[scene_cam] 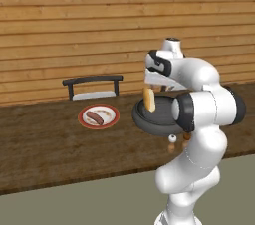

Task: Place one bun and one sausage from the bowl on each plate.

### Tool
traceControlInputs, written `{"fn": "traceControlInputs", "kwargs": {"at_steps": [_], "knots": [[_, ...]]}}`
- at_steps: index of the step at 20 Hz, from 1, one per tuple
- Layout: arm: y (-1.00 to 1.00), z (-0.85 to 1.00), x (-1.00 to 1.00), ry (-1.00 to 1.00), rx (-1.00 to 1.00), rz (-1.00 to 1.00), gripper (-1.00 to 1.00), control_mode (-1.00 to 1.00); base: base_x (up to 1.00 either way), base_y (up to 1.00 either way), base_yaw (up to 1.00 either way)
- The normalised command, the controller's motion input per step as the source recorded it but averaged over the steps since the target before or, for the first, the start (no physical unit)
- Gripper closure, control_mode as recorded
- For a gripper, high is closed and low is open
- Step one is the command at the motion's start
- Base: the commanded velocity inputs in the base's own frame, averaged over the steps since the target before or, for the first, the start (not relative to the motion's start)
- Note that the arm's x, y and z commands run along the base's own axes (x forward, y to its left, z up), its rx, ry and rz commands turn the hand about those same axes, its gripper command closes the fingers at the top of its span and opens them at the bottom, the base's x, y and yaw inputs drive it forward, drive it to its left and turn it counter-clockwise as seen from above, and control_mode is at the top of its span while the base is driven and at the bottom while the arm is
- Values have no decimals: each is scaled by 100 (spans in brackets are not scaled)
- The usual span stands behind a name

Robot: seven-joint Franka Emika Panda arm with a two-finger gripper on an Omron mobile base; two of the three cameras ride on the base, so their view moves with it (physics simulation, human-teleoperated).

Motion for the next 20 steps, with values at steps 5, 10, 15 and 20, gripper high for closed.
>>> {"fn": "traceControlInputs", "kwargs": {"at_steps": [5, 10, 15, 20], "knots": [[47, -20, 1, -1, 0, 0, -100, -100, 0, 0, 0], [0, -51, 29, -6, 1, 0, -100, -100, 0, 0, 0], [-7, -43, 9, -15, 10, -1, -100, -100, 0, 0, 0], [0, -48, 1, -8, 9, 0, -100, -100, 0, 0, 0]]}}
